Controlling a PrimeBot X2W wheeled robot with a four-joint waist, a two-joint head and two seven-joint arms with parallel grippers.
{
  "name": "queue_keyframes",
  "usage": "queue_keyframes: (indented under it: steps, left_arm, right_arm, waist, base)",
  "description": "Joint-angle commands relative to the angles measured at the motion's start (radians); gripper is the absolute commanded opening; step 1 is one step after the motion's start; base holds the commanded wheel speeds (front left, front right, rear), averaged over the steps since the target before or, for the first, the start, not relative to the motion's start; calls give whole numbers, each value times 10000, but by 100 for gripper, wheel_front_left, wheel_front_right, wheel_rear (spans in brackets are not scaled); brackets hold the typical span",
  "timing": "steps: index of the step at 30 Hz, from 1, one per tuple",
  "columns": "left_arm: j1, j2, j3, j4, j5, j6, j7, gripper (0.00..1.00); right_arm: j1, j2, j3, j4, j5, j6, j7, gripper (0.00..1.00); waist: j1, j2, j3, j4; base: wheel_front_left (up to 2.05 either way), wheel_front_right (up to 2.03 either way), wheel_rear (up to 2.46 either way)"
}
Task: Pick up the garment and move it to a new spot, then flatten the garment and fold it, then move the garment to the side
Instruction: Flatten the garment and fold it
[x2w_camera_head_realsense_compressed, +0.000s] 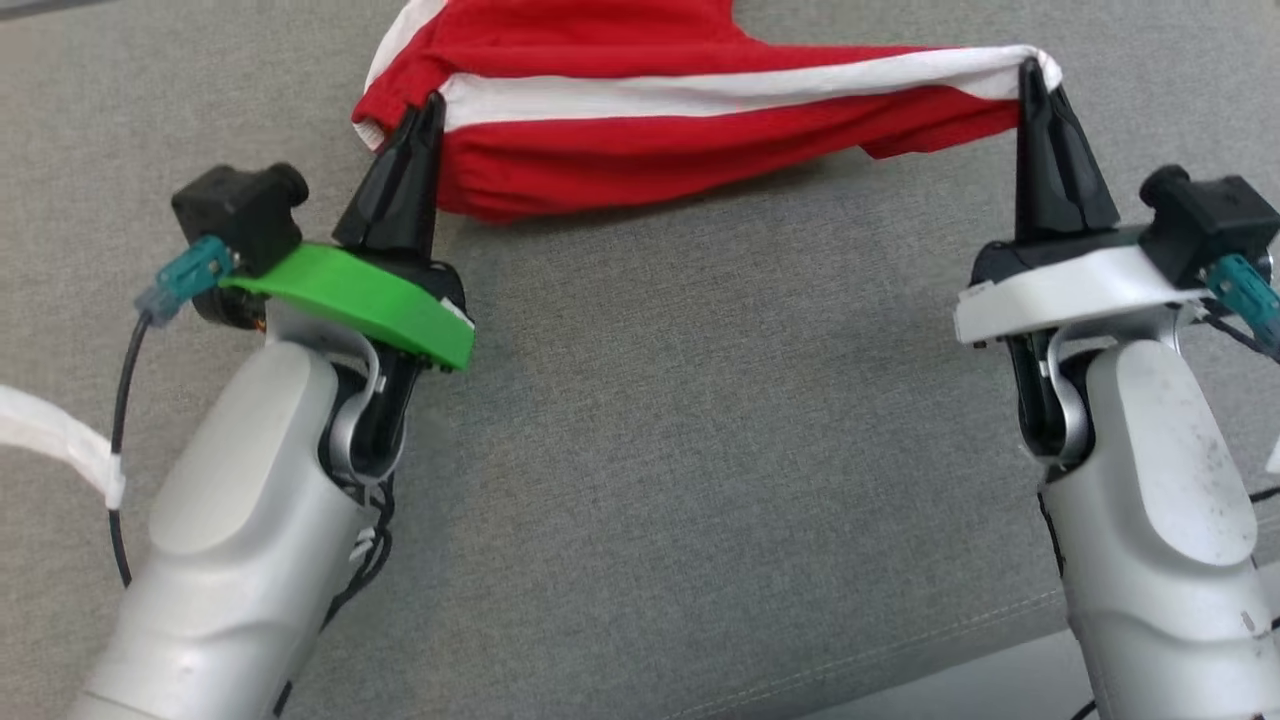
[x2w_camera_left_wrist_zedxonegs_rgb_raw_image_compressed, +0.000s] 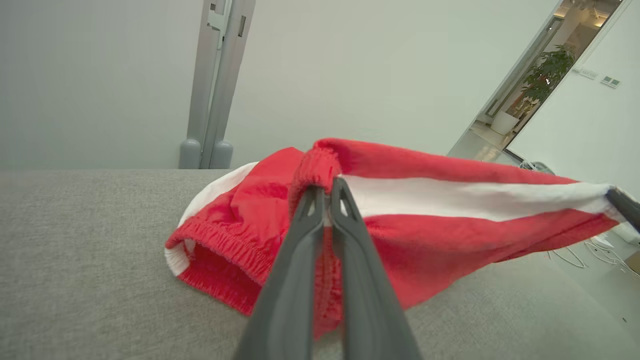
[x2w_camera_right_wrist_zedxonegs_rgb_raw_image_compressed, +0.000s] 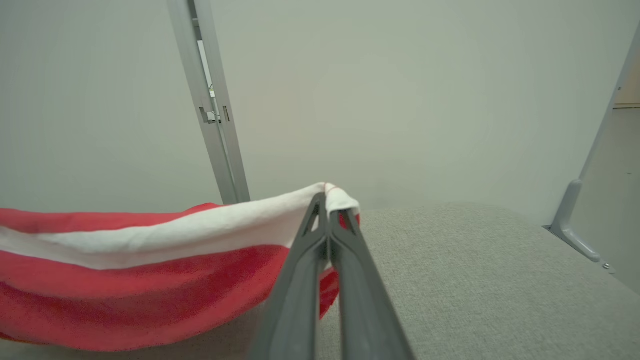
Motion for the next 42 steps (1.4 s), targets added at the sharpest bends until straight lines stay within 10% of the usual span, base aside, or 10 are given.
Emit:
queue_keyframes:
  steps: [1, 20, 32, 42]
  left_arm:
    - [434, 67, 106, -356, 83, 97, -100, 0]
    - [6813, 7, 847, -6126, 385, 1743, -90, 0]
    - [6848, -1034, 388, -4504, -591, 1476, 199, 0]
    - [4570, -1720, 410, -2258, -1471, 1532, 712, 0]
  right_arm:
    - [376, -28, -123, -314, 79, -10, -31, 0]
    - [5717, -24, -569, -4438, 711, -13, -31, 0]
    - [4416, -85, -515, -2349, 10, -12, 163, 0]
    - [907, -1457, 586, 758, 34, -12, 935, 0]
  waist:
    - [0, 0, -334, 156]
    - [0, 0, -2570, 529]
    - [0, 0, -1742, 1401]
    - [0, 0, -1160, 2322]
  base:
    - [0, 0, 0]
    - [0, 0, 0]
    - [0, 0, 0]
    - [0, 0, 0]
